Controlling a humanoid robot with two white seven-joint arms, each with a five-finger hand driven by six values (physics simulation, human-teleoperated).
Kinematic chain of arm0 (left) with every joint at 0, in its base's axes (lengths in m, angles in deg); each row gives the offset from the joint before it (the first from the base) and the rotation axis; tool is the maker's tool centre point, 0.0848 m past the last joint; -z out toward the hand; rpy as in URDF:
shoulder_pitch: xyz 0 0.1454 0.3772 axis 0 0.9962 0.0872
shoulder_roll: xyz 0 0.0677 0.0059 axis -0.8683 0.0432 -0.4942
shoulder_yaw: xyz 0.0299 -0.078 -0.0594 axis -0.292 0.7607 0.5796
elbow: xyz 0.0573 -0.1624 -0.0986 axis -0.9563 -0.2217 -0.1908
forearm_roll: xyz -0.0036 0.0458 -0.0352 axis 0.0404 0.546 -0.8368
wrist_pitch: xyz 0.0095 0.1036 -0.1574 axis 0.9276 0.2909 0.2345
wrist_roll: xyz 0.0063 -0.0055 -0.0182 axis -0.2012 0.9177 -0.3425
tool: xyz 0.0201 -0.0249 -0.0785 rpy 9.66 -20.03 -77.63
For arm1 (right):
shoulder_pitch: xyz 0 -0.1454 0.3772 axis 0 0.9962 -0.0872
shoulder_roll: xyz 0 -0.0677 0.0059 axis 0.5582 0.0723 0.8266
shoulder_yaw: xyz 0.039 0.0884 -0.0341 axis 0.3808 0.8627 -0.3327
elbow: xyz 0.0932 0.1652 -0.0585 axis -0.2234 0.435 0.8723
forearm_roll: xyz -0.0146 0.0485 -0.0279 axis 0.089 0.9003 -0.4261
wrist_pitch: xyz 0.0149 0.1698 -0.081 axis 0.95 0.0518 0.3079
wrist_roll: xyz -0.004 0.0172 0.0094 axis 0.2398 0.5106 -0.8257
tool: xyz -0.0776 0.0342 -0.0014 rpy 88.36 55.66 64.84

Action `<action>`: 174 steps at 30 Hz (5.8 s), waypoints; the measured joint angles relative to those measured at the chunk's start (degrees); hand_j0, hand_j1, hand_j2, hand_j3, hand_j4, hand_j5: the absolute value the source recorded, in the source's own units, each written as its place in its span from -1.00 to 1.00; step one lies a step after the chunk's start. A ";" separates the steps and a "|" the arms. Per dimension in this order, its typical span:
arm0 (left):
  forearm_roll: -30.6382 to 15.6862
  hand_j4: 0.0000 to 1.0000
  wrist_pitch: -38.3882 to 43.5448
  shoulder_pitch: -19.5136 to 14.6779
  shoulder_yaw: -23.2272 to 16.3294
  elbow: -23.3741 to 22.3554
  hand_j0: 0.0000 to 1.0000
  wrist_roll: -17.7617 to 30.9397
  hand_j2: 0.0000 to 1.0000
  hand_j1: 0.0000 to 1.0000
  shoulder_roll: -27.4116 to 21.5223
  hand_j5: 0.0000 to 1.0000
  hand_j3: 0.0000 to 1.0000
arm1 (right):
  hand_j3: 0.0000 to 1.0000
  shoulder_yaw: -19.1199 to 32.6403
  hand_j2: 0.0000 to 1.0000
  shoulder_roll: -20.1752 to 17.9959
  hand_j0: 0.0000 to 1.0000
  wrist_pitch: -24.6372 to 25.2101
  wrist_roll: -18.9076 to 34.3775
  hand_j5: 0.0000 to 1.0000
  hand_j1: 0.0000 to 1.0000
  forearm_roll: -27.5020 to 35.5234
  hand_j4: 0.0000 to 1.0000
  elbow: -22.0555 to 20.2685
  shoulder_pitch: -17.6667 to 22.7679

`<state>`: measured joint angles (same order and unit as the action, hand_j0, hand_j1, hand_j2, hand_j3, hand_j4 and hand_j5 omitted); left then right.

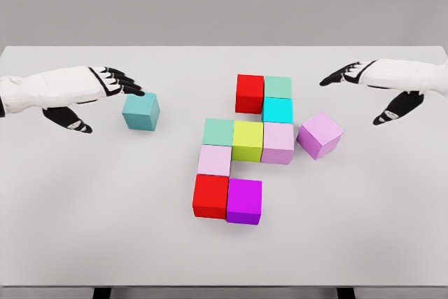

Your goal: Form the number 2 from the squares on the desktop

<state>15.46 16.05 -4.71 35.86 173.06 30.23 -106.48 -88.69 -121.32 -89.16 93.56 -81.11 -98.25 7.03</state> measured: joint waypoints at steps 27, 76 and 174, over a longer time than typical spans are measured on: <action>6.14 1.00 0.04 -8.00 -11.76 -16.90 1.00 -8.50 1.00 1.00 12.81 1.00 1.00 | 1.00 -3.53 1.00 2.99 1.00 12.15 0.01 1.00 1.00 -0.04 1.00 1.31 1.85; 6.60 -0.23 21.55 -7.82 -18.21 -15.45 -0.23 -13.50 -0.23 -0.23 13.45 -0.23 -0.23 | 0.79 -7.98 0.79 8.77 0.79 12.19 0.01 0.79 0.79 -2.25 0.79 5.13 1.05; 9.05 0.28 23.72 -17.40 -17.74 -36.27 0.28 -12.17 0.28 0.28 38.76 0.28 0.28 | 0.41 -12.30 0.41 -2.83 0.41 -2.38 0.01 0.41 0.41 -6.11 0.41 -11.76 -3.08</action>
<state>24.51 39.77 -22.11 18.13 136.79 18.06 -67.72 -100.99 -124.15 -91.54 93.57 -87.22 -110.01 3.95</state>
